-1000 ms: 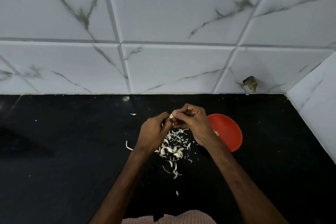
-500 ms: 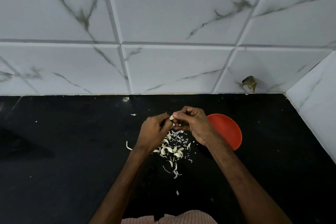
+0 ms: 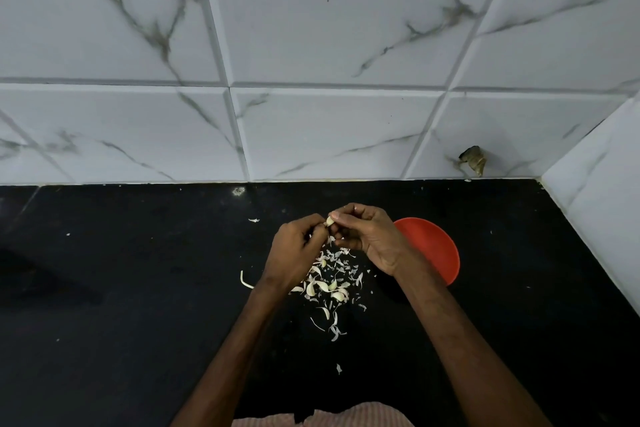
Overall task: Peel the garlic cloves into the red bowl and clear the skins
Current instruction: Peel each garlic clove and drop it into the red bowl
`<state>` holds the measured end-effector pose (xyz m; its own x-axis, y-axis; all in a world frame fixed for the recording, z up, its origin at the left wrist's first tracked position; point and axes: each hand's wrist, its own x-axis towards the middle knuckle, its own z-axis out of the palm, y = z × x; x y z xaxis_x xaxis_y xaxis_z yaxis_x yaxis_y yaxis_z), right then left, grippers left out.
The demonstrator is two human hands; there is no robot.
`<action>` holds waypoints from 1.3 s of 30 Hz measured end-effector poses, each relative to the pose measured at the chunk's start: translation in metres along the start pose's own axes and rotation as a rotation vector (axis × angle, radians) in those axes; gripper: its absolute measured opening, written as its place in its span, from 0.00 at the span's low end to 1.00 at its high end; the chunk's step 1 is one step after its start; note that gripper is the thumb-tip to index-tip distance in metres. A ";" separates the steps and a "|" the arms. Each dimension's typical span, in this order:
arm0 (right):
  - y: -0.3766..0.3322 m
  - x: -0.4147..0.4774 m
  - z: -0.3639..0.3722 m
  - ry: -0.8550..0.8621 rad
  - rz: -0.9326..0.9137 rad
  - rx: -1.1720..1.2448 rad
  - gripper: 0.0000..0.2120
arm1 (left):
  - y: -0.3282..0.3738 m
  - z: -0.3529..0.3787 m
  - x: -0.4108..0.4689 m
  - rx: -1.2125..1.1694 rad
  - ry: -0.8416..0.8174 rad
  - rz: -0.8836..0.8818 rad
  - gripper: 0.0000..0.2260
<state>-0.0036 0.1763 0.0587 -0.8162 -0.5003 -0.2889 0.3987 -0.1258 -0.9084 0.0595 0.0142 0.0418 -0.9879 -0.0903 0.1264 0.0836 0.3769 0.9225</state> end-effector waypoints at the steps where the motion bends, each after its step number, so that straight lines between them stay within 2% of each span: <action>1: 0.001 0.001 0.001 0.004 -0.005 -0.014 0.04 | 0.000 0.000 0.001 -0.001 0.014 0.007 0.11; 9: -0.001 0.002 0.001 0.089 -0.090 -0.178 0.04 | -0.003 -0.004 0.003 0.177 -0.014 0.083 0.12; 19: -0.010 0.002 -0.006 0.058 -0.020 -0.330 0.04 | -0.009 -0.001 0.007 0.365 -0.004 0.113 0.07; 22: -0.008 0.001 -0.009 0.039 0.007 -0.315 0.06 | -0.003 -0.006 0.008 0.511 -0.113 0.030 0.06; 24: -0.007 -0.001 -0.011 0.039 0.026 -0.306 0.07 | 0.006 -0.022 0.008 0.635 -0.177 -0.022 0.09; 25: -0.005 -0.002 -0.013 0.046 0.036 -0.301 0.07 | 0.013 -0.036 0.005 0.567 -0.223 -0.032 0.10; 27: -0.003 -0.005 -0.018 0.058 0.052 -0.289 0.09 | 0.034 -0.071 -0.008 0.064 -0.482 -0.056 0.15; 28: -0.003 -0.006 -0.021 0.055 0.060 -0.285 0.10 | 0.047 -0.090 -0.018 -0.149 -0.701 -0.050 0.17; 30: -0.003 -0.007 -0.024 0.034 0.071 -0.286 0.10 | 0.066 -0.121 -0.035 -0.262 -1.192 0.077 0.12; 31: -0.005 -0.006 -0.026 0.028 0.072 -0.288 0.09 | 0.070 -0.130 -0.040 -0.244 -1.379 0.145 0.08; 32: -0.005 -0.005 -0.026 0.024 0.072 -0.291 0.08 | 0.071 -0.134 -0.043 -0.229 -1.461 0.148 0.06; 33: -0.006 -0.004 -0.025 0.022 0.064 -0.294 0.07 | 0.069 -0.133 -0.044 -0.227 -1.411 0.099 0.06; 34: -0.006 -0.003 -0.024 0.025 0.051 -0.297 0.07 | 0.066 -0.127 -0.041 -0.217 -1.252 0.023 0.07; 36: -0.005 -0.001 -0.019 0.034 0.034 -0.288 0.07 | 0.046 -0.105 -0.027 -0.064 -0.757 -0.097 0.07; 37: -0.004 -0.001 -0.017 0.041 0.030 -0.284 0.07 | 0.032 -0.093 -0.017 0.078 -0.504 -0.093 0.07; 38: -0.003 -0.001 -0.016 0.051 0.027 -0.287 0.07 | 0.020 -0.079 -0.006 0.200 -0.327 -0.074 0.06; 39: -0.002 -0.002 -0.014 0.060 0.026 -0.294 0.06 | 0.010 -0.065 0.002 0.233 -0.247 -0.070 0.03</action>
<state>-0.0091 0.1897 0.0567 -0.8343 -0.4472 -0.3224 0.2887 0.1438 -0.9466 0.0670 -0.0423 0.0750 -0.9944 0.0920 -0.0526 0.0106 0.5803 0.8144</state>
